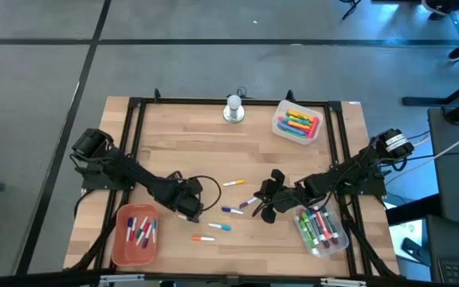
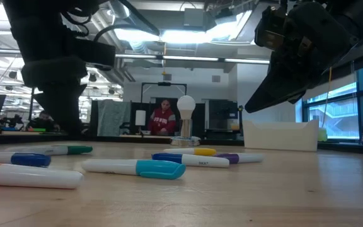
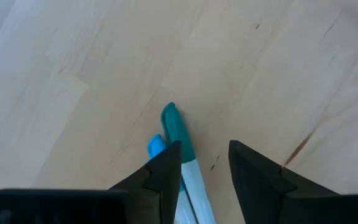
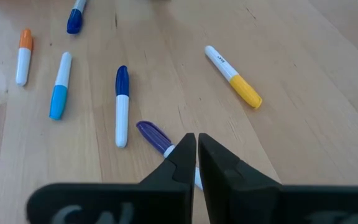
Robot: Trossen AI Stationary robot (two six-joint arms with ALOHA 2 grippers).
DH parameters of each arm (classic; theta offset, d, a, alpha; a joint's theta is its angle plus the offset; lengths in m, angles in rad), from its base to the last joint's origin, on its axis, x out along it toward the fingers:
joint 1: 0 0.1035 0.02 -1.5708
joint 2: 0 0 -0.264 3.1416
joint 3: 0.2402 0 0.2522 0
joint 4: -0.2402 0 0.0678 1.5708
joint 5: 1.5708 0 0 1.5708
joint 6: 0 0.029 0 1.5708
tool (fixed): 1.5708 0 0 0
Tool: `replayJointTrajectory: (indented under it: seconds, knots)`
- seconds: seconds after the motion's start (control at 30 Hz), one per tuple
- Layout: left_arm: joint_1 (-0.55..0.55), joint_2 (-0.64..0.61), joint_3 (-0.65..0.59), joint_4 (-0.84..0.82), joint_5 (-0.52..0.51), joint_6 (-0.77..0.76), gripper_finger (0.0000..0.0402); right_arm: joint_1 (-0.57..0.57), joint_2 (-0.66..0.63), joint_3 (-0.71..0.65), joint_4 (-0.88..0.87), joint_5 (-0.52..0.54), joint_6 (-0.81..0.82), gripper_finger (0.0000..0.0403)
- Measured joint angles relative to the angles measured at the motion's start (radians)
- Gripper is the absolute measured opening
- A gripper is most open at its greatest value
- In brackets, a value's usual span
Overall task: Pick & Place Markers
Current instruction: Put the small light blue highlighter pen into the orange bin
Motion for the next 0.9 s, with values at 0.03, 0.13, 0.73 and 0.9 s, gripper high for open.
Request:
replayJointTrajectory:
  seconds: [0.03, 0.13, 0.73, 0.9]
  knots:
    - [0.0, 0.0, 0.0, 0.003, 0.007, 0.006, 0.0128, 0.0, 0.0, 0.0, 0.0, 0.0, 0.0, 0.002]
    - [-0.002, 0.0, 0.0, 0.008, 0.011, 0.004, 0.0128, 0.0, 0.0, 0.0, 0.005, 0.0, 0.001, 0.002]
    - [-0.001, 0.003, 0.0, 0.321, -0.102, 0.17, 0.0127, 0.0, 0.0, 0.0, -0.038, 0.016, 0.039, 0.002]
    - [-0.012, -0.04, 0.019, 0.483, -0.139, 0.269, 0.0127, 0.014, -0.001, 0.0, -0.008, 0.169, 0.028, 0.0019]
